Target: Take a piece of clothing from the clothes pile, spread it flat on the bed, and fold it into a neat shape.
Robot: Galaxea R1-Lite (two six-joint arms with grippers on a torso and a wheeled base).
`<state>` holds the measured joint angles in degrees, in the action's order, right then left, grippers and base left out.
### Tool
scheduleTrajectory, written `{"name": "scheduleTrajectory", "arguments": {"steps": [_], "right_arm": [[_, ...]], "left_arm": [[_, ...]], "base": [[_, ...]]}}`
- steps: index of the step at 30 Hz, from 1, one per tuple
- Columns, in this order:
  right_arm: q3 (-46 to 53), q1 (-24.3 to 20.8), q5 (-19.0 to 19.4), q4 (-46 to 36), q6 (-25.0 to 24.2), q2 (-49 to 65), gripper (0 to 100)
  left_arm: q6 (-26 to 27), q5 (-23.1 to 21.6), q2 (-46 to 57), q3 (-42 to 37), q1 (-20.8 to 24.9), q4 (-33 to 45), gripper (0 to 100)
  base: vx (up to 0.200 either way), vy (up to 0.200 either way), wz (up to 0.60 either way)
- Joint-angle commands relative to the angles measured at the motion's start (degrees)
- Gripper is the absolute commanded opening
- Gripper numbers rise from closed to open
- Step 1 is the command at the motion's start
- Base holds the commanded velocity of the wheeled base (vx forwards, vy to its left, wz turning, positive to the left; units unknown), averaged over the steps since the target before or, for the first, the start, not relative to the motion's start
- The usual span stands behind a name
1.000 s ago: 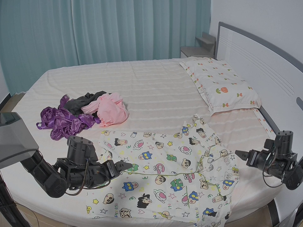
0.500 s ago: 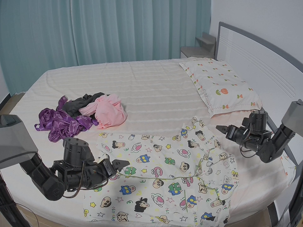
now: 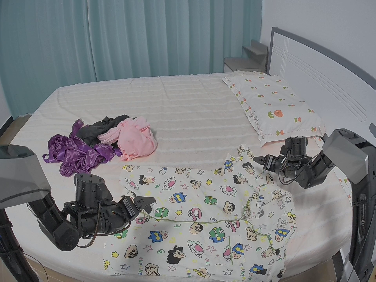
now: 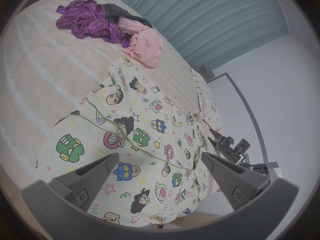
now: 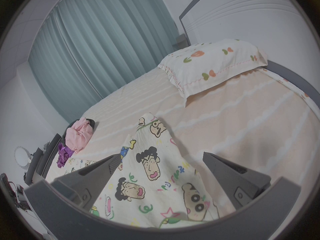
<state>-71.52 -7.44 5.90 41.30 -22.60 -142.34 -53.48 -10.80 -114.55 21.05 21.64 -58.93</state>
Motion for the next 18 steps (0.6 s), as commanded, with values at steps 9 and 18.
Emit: {"name": "scheduleTrajectory", "arguments": {"steps": [9,18], "right_arm": [[-7.1,0.1,0.1,-3.5,0.5,-6.8,100],[-3.2,1.5,-0.3,-1.0,0.3,-4.6,0]], "left_arm": [[0.0,0.0,-1.3,-1.0,-0.2,-0.3,100],[0.0,0.0,-1.6,-1.1,-0.7,-0.3,100]], "base": [[0.0,0.0,0.0],[0.0,0.0,0.0]]}}
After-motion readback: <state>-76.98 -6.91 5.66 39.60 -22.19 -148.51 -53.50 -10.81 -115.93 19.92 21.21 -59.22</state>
